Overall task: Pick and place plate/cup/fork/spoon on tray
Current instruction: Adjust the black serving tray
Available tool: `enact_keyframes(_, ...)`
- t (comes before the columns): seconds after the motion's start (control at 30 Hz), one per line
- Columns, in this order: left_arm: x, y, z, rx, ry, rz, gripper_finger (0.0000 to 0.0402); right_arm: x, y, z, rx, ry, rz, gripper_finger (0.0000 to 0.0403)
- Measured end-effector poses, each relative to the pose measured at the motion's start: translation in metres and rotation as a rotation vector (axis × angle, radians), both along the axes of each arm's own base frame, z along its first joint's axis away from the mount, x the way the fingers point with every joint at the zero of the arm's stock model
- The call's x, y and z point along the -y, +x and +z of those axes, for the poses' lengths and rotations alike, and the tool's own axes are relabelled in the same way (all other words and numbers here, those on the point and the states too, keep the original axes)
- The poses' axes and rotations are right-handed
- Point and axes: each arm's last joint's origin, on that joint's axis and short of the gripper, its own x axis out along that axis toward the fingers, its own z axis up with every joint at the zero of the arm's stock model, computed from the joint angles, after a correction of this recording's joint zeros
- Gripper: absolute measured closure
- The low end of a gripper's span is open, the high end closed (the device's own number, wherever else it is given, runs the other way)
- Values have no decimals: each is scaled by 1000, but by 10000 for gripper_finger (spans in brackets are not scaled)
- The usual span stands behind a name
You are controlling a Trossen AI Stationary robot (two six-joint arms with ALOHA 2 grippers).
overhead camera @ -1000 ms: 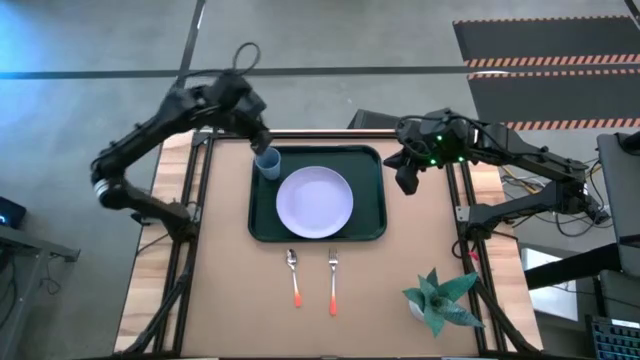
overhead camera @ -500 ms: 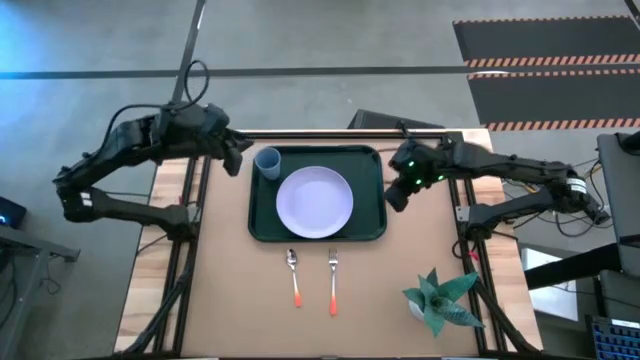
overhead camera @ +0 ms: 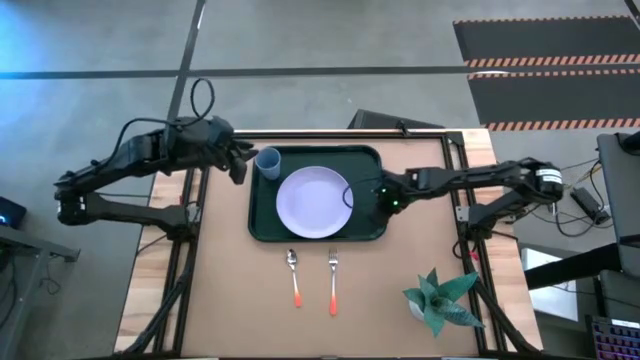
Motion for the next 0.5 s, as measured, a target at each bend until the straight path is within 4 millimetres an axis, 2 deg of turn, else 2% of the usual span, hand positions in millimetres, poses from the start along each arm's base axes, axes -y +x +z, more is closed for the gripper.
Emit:
enact_keyframes(0.1, 0, 1, -5, -13, -5, 1, 304, 1, 5, -10, -41, 4, 10, 394)
enact_keyframes(0.27, -1, 4, -2, 23, 7, 0, 304, 3, 13, -24, -79, 5, 27, 394)
enact_keyframes(0.5, -2, 6, -1, 44, 14, -1, 304, 3, 15, -34, -115, -5, 68, 394)
